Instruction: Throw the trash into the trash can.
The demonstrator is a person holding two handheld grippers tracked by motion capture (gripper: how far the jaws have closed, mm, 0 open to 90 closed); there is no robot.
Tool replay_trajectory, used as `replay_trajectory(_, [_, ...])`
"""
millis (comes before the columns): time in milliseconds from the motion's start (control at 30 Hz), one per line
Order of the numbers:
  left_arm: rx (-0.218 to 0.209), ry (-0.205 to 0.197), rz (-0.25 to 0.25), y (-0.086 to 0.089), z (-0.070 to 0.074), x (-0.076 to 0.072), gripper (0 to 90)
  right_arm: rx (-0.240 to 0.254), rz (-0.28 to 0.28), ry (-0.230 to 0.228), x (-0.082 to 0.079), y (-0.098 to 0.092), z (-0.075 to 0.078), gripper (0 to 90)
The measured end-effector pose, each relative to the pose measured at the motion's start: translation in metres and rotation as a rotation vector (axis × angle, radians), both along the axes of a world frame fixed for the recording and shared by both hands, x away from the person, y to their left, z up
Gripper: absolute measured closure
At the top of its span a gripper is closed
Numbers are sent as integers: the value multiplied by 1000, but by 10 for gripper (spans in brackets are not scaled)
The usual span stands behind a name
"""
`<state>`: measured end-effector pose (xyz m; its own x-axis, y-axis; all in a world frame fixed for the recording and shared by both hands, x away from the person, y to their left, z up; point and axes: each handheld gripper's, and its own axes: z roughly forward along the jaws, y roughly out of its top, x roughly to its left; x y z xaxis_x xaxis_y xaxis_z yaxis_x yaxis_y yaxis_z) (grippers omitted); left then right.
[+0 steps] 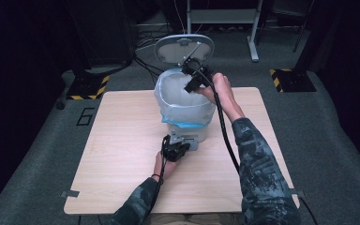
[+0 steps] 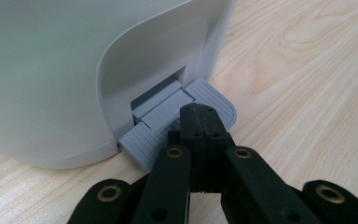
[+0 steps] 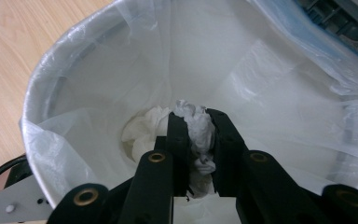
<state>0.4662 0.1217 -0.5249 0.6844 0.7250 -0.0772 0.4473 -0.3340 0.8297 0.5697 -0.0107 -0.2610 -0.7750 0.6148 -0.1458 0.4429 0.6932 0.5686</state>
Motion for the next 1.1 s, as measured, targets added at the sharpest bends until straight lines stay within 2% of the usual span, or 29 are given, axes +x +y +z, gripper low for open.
replay_trajectory(267, [0,1,0,0,0,0,900,-5,7,7,2,6,-10,792])
replay_trajectory(300, [1,1,0,0,0,0,900,1,15,19,3,6,-11,750])
replay_trajectory(333, [0,0,0,0,0,0,900,13,-19,66,2,6,-11,520])
replay_trajectory(367, [-1,0,0,0,0,0,900,36,-39,71,2,6,-12,316])
replay_trajectory(400, [-2,-1,-1,0,0,0,900,63,-22,52,3,3,-12,183])
replay_trajectory(433, [-1,0,-1,0,0,0,900,72,-20,51,4,2,-11,102])
replay_trajectory(500, [-2,0,-1,0,0,0,900,89,-22,61,2,-1,-10,18])
replay_trajectory(667, [-5,2,0,0,0,0,900,137,-20,68,-7,-14,-5,0])
replay_trajectory(833, [-6,2,-1,0,0,1,900,162,1,1,-21,-29,2,0])
replay_trajectory(900, [-2,-1,0,0,0,0,900,176,-8,-3,-27,-35,4,0])
replay_trajectory(1100, [-4,-4,2,0,0,0,900,223,-20,-54,-44,-55,8,0])
